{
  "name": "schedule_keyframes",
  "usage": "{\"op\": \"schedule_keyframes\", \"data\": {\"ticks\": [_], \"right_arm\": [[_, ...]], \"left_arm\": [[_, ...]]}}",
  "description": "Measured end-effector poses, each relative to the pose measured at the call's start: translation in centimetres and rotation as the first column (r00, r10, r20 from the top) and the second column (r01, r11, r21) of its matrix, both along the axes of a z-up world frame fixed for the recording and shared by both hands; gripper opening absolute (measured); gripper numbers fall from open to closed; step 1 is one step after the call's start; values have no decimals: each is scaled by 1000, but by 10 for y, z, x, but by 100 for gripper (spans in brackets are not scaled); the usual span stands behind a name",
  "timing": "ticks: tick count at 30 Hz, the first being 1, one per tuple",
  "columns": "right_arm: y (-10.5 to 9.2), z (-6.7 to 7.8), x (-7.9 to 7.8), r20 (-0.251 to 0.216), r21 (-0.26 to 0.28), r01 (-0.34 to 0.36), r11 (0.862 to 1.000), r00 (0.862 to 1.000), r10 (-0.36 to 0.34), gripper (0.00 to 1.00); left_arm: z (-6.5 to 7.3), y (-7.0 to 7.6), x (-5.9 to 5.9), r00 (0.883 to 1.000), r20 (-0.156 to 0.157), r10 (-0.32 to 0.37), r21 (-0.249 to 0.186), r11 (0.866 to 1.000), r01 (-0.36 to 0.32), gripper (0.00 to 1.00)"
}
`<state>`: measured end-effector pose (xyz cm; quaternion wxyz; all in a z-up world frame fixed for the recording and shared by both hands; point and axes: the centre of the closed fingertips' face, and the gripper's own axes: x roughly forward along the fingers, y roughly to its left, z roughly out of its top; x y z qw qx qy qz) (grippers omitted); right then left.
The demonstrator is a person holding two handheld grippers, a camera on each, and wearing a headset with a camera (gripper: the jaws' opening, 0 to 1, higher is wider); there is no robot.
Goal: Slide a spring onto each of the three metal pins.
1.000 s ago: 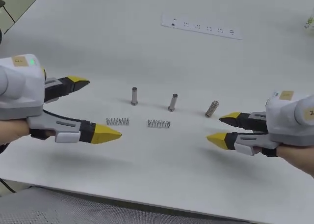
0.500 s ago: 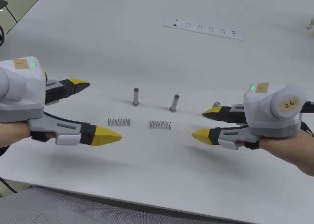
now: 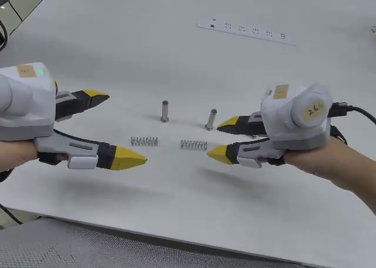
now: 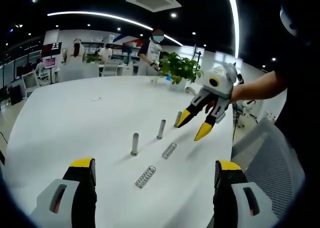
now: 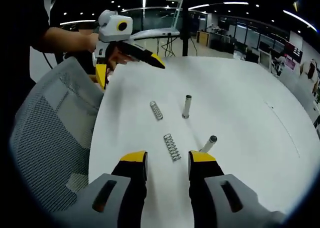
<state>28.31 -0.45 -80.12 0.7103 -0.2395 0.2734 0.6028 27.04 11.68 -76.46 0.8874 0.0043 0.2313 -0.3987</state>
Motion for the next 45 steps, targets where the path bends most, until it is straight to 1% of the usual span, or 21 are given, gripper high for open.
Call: {"op": "schedule_keyframes", "data": {"ticks": [3, 5, 7, 9, 14, 17, 20, 25, 33, 37, 39, 45], "right_arm": [[5, -4, -3, 12, -23, -30, 999, 999, 31, 31], [7, -8, -3, 24, -45, -50, 998, 998, 51, 30], [8, -12, -3, 41, -76, -74, 994, 996, 77, 30], [9, -15, -2, 55, -102, -93, 990, 994, 99, 30], [14, -21, 1, 62, -136, -116, 984, 990, 125, 27], [14, -25, 5, 62, -158, -112, 981, 990, 124, 26], [16, -27, 9, 59, -167, -107, 980, 991, 118, 26], [19, -32, 11, 54, -180, -111, 977, 991, 122, 24], [19, -44, 13, 38, -213, -116, 970, 991, 127, 21], [19, -48, 15, 39, -226, -115, 967, 991, 127, 18], [19, -49, 14, 33, -229, -114, 967, 992, 125, 19], [22, -52, 14, 33, -239, -127, 963, 990, 139, 18]], "left_arm": [[0, 0, 0, 1000, 1, -1, 0, 1000, 1, 96], [1, -2, -1, 1000, -4, -4, -15, 1000, 4, 97], [1, -2, -1, 1000, -1, -7, -5, 1000, 7, 97], [1, -2, -1, 1000, -3, -6, -7, 1000, 6, 97], [1, -2, -1, 1000, -2, -5, -7, 1000, 5, 96], [1, -2, -1, 1000, -2, -5, -7, 1000, 5, 96], [1, -2, -1, 1000, -4, -5, -6, 1000, 5, 96], [0, -1, -1, 1000, -4, -2, -5, 1000, 2, 96], [-2, 0, -3, 1000, -8, 0, -4, 1000, 0, 96], [-3, 0, -5, 1000, -11, 1, -3, 1000, -1, 96], [-3, -1, -5, 1000, -13, -2, -7, 1000, 1, 96], [-2, -1, -5, 1000, -11, -3, -8, 1000, 3, 96]]}}
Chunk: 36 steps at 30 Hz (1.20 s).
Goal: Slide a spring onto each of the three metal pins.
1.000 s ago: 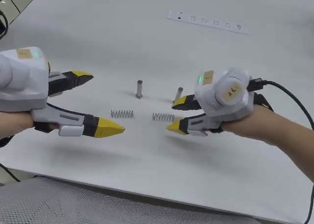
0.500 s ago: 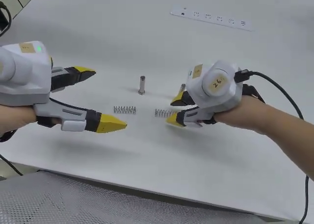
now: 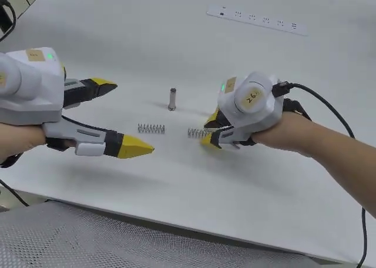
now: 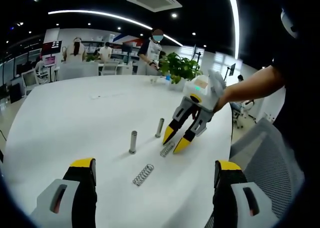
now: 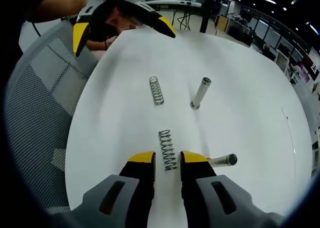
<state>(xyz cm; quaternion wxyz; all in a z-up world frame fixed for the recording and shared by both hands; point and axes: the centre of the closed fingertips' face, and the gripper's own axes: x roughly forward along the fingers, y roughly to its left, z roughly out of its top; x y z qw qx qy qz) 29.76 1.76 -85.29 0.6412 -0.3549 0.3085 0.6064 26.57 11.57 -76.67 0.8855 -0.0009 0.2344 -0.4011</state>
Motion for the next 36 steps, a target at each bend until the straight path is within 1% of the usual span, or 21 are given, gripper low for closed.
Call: {"op": "schedule_keyframes", "data": {"ticks": [3, 4, 5, 8, 11, 17, 21, 22, 30, 32, 34, 36], "right_arm": [[1, -1, -1, -3, -8, -11, 1000, 1000, 11, 16], [-1, -4, -1, -2, -25, -19, 999, 1000, 19, 16], [-1, -3, 0, -1, -24, -23, 999, 1000, 23, 16], [-2, -4, 2, -4, -31, -13, 999, 1000, 13, 14], [-2, -5, 1, -16, -35, -16, 999, 1000, 15, 9], [-3, -4, 1, -18, -29, 4, 1000, 1000, -4, 8], [-8, -3, -4, -20, -34, -5, 999, 1000, 5, 8], [-9, -2, -5, -17, -33, -7, 999, 1000, 7, 8], [-18, 7, -7, -4, -24, 5, 1000, 1000, -5, 8], [-20, 12, -6, -2, -10, 16, 1000, 1000, -16, 8], [-21, 15, -5, -9, 3, 31, 1000, 999, -31, 8], [-24, 19, -4, 3, 1, 29, 1000, 1000, -29, 8]], "left_arm": [[0, 0, 0, 1000, 3, 1, 1, 1000, -1, 95], [1, 1, 1, 1000, 9, 4, 5, 1000, -4, 94], [1, 1, 1, 1000, 9, 6, 3, 1000, -6, 94], [1, 2, 1, 1000, 5, 8, 0, 1000, -8, 95], [0, 2, 0, 1000, 3, 7, 2, 1000, -7, 94], [0, 1, -1, 1000, 2, 4, 4, 1000, -4, 94], [1, 1, 0, 1000, 6, 3, 3, 1000, -3, 94], [2, 1, -1, 1000, 11, -1, 4, 1000, 1, 93], [4, -6, 0, 1000, 9, -19, 2, 1000, 19, 93], [3, -11, -1, 999, 12, -35, 7, 999, 35, 92], [1, -15, -4, 998, 2, -57, 11, 998, 57, 90], [1, -18, -5, 998, 4, -66, 12, 998, 66, 89]]}}
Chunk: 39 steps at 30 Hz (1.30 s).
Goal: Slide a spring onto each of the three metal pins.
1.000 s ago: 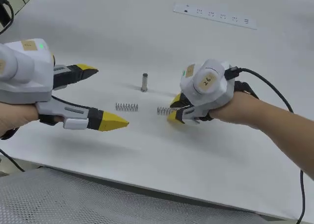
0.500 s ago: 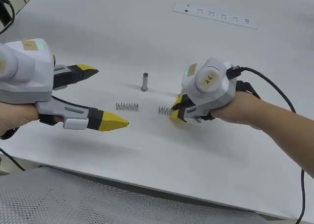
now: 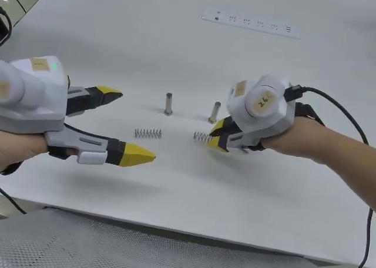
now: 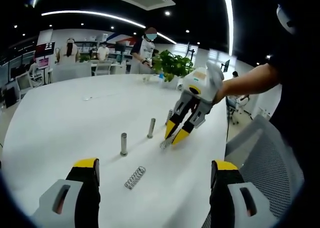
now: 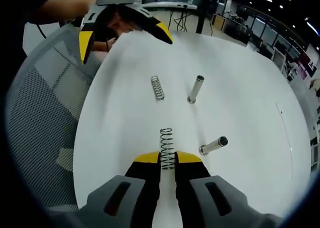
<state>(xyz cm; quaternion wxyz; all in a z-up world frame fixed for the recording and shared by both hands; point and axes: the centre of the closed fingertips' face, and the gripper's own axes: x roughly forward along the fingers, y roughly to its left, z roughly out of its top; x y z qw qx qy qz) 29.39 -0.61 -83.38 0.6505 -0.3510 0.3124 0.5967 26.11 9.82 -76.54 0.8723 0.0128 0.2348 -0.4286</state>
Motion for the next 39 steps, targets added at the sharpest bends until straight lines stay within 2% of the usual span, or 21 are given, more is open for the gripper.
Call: {"op": "schedule_keyframes", "data": {"ticks": [5, 14, 19, 23, 27, 33, 36, 39], "right_arm": [[-5, 10, 1, 9, 12, 11, 1000, 1000, -11, 8], [-15, 16, -2, 12, 17, 22, 1000, 1000, -22, 8], [-18, 21, -4, 14, 28, 31, 999, 999, -32, 8], [-21, 23, -8, 48, 8, -10, 1000, 999, 10, 8], [-21, 26, -12, 57, 6, -31, 999, 998, 31, 8], [-20, 28, -15, 55, 12, -34, 999, 998, 33, 8], [-18, 30, -16, 52, 20, -31, 999, 998, 30, 8], [-16, 32, -17, 48, 24, -32, 999, 998, 31, 8]], "left_arm": [[4, -6, 1, 1000, 7, -18, -7, 1000, 18, 88], [6, -16, 2, 999, 6, -51, -5, 999, 51, 86], [6, -29, 3, 997, 4, -83, -9, 997, 83, 83], [5, -43, 2, 993, 4, -121, -8, 993, 121, 79], [5, -53, 2, 989, 2, -147, -14, 989, 147, 78], [3, -68, 5, 983, -6, -186, -10, 983, 186, 74], [-1, -77, 3, 976, -5, -219, 13, 976, 219, 70], [0, -85, 4, 972, 0, -234, 2, 972, 234, 67]]}}
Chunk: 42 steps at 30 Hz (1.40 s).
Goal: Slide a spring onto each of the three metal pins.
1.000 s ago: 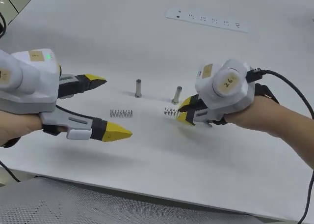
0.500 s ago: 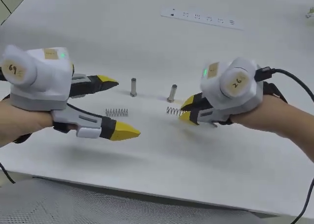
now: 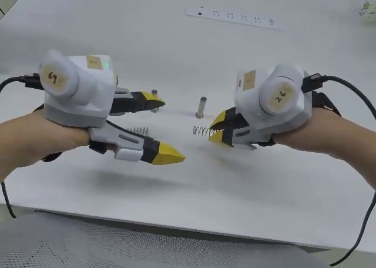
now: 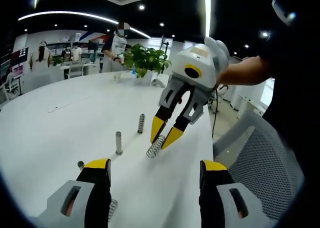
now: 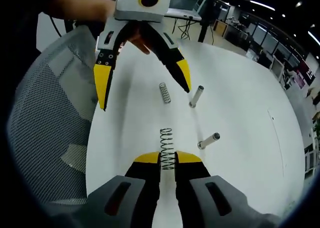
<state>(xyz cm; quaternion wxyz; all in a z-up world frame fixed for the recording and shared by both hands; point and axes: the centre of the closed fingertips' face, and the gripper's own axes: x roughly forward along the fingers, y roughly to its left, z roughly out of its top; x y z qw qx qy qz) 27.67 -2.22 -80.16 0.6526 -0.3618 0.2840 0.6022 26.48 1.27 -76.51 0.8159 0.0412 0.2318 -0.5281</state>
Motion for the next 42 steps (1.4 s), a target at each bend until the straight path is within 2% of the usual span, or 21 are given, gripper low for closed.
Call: {"op": "schedule_keyframes", "data": {"ticks": [6, 10, 15, 20, 23, 25, 28, 34, 42], "right_arm": [[4, 4, -5, 2, 6, -17, 1000, 1000, 17, 8], [4, 4, -7, 2, 5, -20, 1000, 1000, 20, 8], [4, 7, -9, -4, 12, -19, 1000, 1000, 19, 8], [3, 11, -10, -11, 21, -14, 1000, 1000, 14, 8], [3, 16, -13, -23, 38, -9, 999, 1000, 9, 8], [2, 19, -14, -28, 41, -12, 999, 1000, 13, 8], [1, 21, -14, -24, 41, -9, 999, 1000, 10, 8], [3, 27, -17, -32, 51, -13, 999, 999, 14, 8], [5, 33, -20, -38, 62, -23, 998, 999, 25, 8]], "left_arm": [[-3, -11, 4, 1000, 10, -24, 7, 1000, 24, 57], [-8, -14, 4, 999, 10, -44, 31, 999, 43, 49], [-9, -19, 5, 999, 14, -49, 23, 999, 49, 43], [-6, -26, 8, 999, 14, -43, -34, 998, 44, 35], [2, -31, 9, 999, 17, -41, -97, 994, 42, 33], [5, -32, 9, 999, 8, -45, -125, 991, 45, 33], [6, -33, 8, 998, 14, -53, -127, 990, 55, 29], [9, -35, 4, 998, 9, -62, -167, 984, 62, 21], [8, -36, -1, 996, 18, -82, -164, 983, 84, 11]]}}
